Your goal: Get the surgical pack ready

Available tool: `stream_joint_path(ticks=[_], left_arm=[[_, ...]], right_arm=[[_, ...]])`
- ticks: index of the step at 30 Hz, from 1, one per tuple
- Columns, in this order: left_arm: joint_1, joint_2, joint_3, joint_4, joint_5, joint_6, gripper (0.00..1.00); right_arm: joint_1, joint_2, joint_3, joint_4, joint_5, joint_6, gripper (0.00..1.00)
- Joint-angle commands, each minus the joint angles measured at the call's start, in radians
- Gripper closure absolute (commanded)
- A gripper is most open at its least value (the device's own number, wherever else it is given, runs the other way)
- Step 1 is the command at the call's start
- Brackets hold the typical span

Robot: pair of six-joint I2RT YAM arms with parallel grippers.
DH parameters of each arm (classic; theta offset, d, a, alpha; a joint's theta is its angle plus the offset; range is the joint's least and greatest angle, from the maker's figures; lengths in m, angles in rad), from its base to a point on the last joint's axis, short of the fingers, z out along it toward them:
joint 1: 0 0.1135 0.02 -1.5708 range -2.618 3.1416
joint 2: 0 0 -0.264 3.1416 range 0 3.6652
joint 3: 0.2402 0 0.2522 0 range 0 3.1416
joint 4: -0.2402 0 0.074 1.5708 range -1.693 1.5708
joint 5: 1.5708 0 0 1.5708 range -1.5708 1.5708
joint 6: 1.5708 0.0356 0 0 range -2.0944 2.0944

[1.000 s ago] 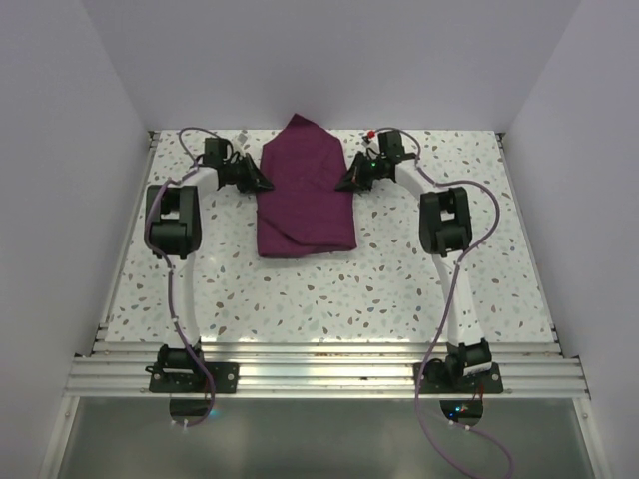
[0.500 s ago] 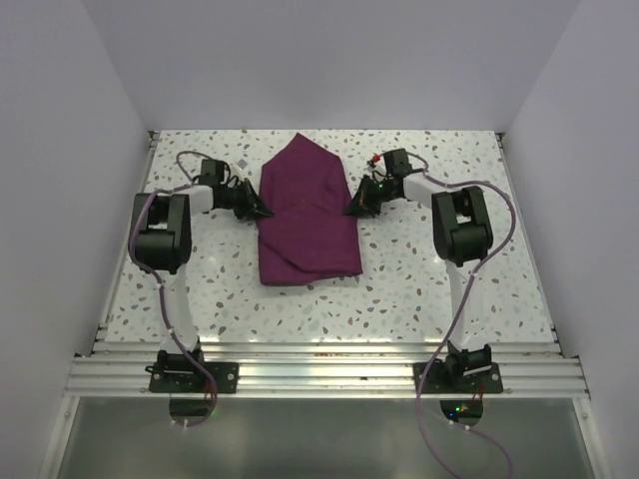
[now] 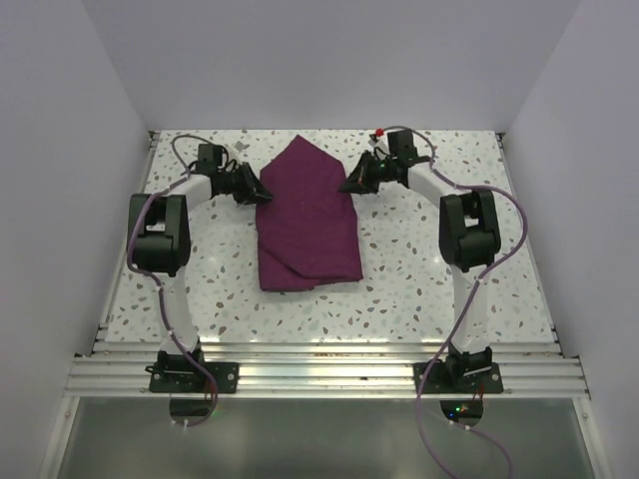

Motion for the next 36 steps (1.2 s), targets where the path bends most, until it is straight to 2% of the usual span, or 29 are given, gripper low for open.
stream_joint_path(ticks=[1,8,13,16,21,25,30,36], left_arm=[[0.009,0.04,0.054,0.108,0.04,-0.083,0.82],[0.017,0.175,0.083,0.138,0.034,-0.128,0.82],[0.032,0.223,0.091,0.189,0.054,-0.162,0.82],[0.053,0.25,0.163,0.149,0.057,-0.137,0.82],[0.058,0.247,0.262,0.116,0.063,-0.116,0.81],[0.075,0.287,0.34,0.111,0.037,-0.153,0.8],[0.075,0.459,0.474,0.056,0.071,-0.159,0.8],[0.089,0.513,0.537,0.049,0.071,-0.156,0.8]], right_arm=[[0.018,0.059,0.063,0.186,-0.052,0.158,1.0],[0.015,0.236,0.169,0.313,-0.046,0.307,1.0],[0.01,0.337,0.255,0.309,-0.008,0.322,1.0],[0.0,0.379,0.304,0.301,0.014,0.331,1.0],[-0.013,0.417,0.465,0.183,0.032,0.282,1.0],[-0.011,0.46,0.559,0.181,0.061,0.337,1.0],[-0.011,0.543,0.589,0.215,0.081,0.416,1.0],[-0.03,0.578,0.617,0.18,0.117,0.426,1.0]])
